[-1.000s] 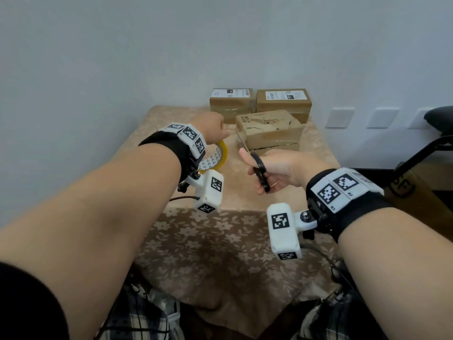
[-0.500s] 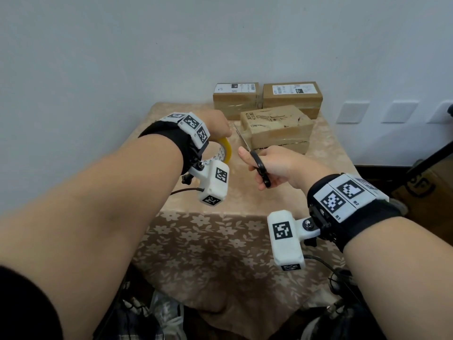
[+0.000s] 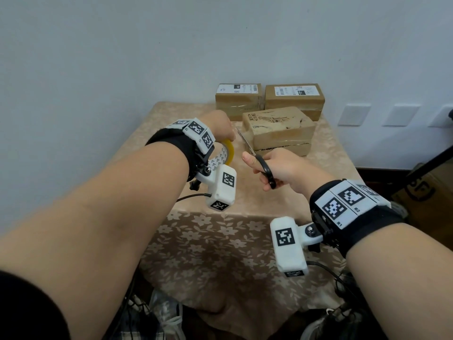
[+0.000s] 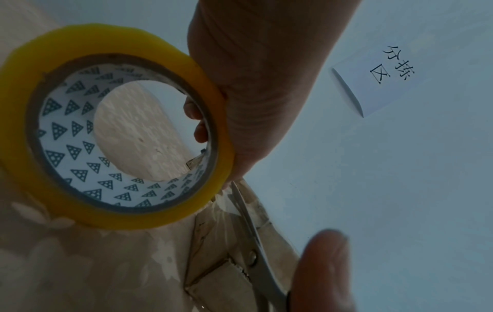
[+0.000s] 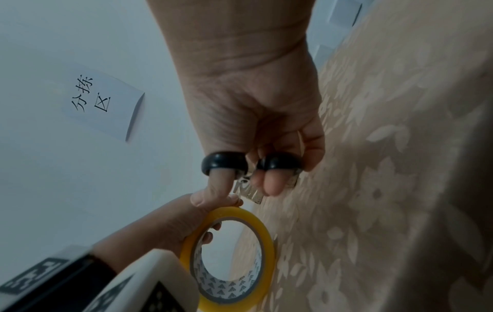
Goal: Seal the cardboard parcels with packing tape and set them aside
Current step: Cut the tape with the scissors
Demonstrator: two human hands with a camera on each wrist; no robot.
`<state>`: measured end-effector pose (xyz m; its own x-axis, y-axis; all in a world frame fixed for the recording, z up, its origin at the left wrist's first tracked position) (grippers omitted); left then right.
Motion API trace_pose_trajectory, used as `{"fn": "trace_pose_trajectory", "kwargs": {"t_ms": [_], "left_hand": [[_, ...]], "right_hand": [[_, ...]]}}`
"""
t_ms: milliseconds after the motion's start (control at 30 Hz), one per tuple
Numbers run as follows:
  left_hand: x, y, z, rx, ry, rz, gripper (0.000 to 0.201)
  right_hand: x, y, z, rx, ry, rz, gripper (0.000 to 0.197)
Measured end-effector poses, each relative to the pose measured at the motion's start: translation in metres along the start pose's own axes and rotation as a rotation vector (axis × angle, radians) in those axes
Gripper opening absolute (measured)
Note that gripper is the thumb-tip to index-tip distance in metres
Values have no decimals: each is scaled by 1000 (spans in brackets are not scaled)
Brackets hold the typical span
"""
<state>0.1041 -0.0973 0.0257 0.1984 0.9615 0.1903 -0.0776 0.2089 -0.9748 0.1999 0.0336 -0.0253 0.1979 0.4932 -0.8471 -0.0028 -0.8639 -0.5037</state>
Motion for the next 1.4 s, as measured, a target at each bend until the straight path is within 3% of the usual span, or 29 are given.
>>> {"fn": "trace_pose_trajectory", "kwargs": {"t_ms": [233, 400, 633, 867, 1000, 1400], "left_hand": [[-2, 2, -1, 40, 3, -33, 24], [-3, 2, -3, 71, 27, -54, 23], [-6, 2, -5, 89, 34, -95, 24], [-10, 1, -7, 99, 43, -164, 13], [-13, -1, -9, 107, 42, -183, 20], [-11, -1, -14, 119, 69, -163, 14]], "right_hand": [[0, 1, 4, 26, -14, 21, 59], [3, 5, 1, -22, 0, -39, 71], [2, -4, 3, 29, -13, -34, 59], [2, 2, 0, -23, 51, -34, 69], [1, -3, 2, 19, 9, -60, 62], [9, -3, 1, 13, 31, -60, 56]]}}
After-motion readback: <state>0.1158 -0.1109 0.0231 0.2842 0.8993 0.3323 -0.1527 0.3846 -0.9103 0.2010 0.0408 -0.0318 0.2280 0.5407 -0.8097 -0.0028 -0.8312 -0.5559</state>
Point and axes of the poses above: each hand's wrist, its own z-axis towards the middle knuckle, its own y-axis out of the palm, x = y × z, the point moved 6 cm from there along z, towards the middle knuckle, and after that the axes turned 13 degrees about x, right-handed, at the moved point
